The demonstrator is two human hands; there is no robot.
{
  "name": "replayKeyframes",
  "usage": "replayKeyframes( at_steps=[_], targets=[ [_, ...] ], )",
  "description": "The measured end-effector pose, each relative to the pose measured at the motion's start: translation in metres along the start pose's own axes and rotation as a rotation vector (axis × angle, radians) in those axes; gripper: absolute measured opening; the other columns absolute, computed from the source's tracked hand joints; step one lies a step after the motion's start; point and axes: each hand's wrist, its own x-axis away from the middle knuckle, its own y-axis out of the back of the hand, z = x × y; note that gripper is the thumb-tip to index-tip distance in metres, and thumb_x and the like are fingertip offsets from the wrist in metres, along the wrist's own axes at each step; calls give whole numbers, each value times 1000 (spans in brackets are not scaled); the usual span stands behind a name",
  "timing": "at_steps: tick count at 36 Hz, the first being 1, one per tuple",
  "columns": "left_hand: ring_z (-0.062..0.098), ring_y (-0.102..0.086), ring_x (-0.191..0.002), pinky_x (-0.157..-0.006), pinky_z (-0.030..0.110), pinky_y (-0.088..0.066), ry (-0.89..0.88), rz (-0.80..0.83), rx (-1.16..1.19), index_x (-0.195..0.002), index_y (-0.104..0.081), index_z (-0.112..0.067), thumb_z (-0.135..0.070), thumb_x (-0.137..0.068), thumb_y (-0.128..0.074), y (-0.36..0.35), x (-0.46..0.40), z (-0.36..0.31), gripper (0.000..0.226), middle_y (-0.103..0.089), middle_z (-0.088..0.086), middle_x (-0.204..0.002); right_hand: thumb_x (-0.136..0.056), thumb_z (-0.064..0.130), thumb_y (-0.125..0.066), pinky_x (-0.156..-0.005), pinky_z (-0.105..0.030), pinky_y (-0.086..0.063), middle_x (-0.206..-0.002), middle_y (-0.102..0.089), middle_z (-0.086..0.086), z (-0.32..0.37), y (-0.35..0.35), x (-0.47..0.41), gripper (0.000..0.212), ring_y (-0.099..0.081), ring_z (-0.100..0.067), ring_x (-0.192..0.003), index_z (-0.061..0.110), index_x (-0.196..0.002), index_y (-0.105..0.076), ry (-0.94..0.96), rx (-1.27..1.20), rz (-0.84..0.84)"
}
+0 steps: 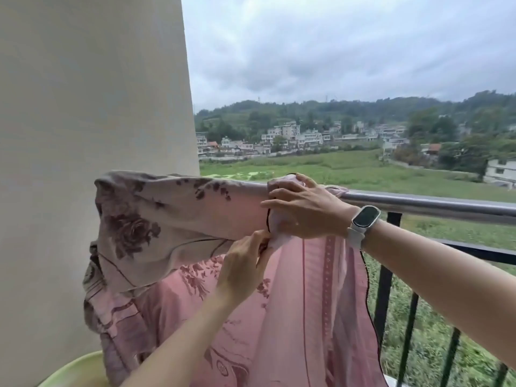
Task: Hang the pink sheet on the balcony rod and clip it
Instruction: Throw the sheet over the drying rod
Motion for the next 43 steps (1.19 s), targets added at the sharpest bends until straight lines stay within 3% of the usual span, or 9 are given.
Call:
replayKeyframes(
  at_steps=[4, 7, 12, 18, 20, 25, 29, 33, 43],
  targets=[
    [23, -61, -89, -81, 38, -48, 63, 74, -80, -111, -45, -21, -20, -80, -64, 8, 15, 40, 36, -64, 1, -98, -62, 35, -72, -77, -50, -46, -100, -61, -6, 9, -15, -8, 38, -36, -26, -108, 25, -98, -65, -51, 256, 40],
    [27, -58, -98, -85, 46, -48, 88, 121, -133, -112, -42, -22, -23, -75, -73, 9, 23, 56, 49, -61, 5, -106, -70, 16, -57, -76, -49, -47, -99, -62, -4, 5, -21, -3, 12, -38, -26, -107, 18, -76, -66, -58, 309, -91],
    [31, -48, -114, -92, 49, -42, 71, 142, -194, -121, -35, -21, -38, -70, -73, -2, 29, 57, 66, -50, 12, -125, -76, 15, -49, -75, -38, -33, -74, -60, -6, 18, -15, 1, 9, -50, -25, -81, 11, -70, -55, -137, 232, -206],
    [33, -38, -116, -87, 47, -39, 90, -32, -258, -120, -39, -18, -44, -63, -75, -27, 49, 31, 73, -35, 14, -126, -83, 20, -41, -71, -30, -35, -49, -56, -3, 65, -18, 54, 24, -56, -25, -51, 12, -61, -47, -431, 56, -270],
    [33, -39, -116, -92, 49, -35, 84, -86, -298, -117, -42, -17, -49, -69, -67, -33, 57, 25, 64, -36, 15, -124, -85, 22, -38, -76, -28, -36, -48, -57, -2, 85, -24, 69, 25, -58, -25, -51, 14, -62, -45, -535, -6, -236],
    [28, -45, -91, -84, 43, -35, -16, -225, -273, -85, -63, -11, -30, -86, -51, -22, 67, 30, 23, -45, 6, -103, -87, 30, -36, -49, -26, -32, -52, -60, 1, 145, -49, 79, 27, -60, -20, -53, 17, -67, -47, -712, -167, -152],
    [23, -52, -74, -64, 37, -46, -53, -167, -217, -81, -69, -11, -14, -84, -57, -3, 95, 41, 13, -59, 4, -81, -89, 38, -40, -62, -32, -41, -61, -60, 1, 150, -64, 88, 28, -58, -23, -61, 17, -77, -55, -601, -173, -149],
    [20, -63, -73, -59, 27, -52, -11, -151, -156, -91, -72, -9, -11, -84, -54, 13, 128, 38, 20, -67, 7, -83, -85, 45, -49, -64, -35, -42, -77, -58, 1, 153, -69, 97, 28, -52, -22, -68, 23, -99, -60, -389, -46, -66],
    [21, -67, -75, -70, 31, -55, 88, -132, -137, -90, -72, -2, -4, -82, -60, 36, 182, 38, 14, -70, 10, -83, -79, 21, -58, -91, -45, -35, -97, -67, -6, 205, -83, 89, 12, -60, -28, -100, 12, -75, -64, -312, -27, -140]
  ],
)
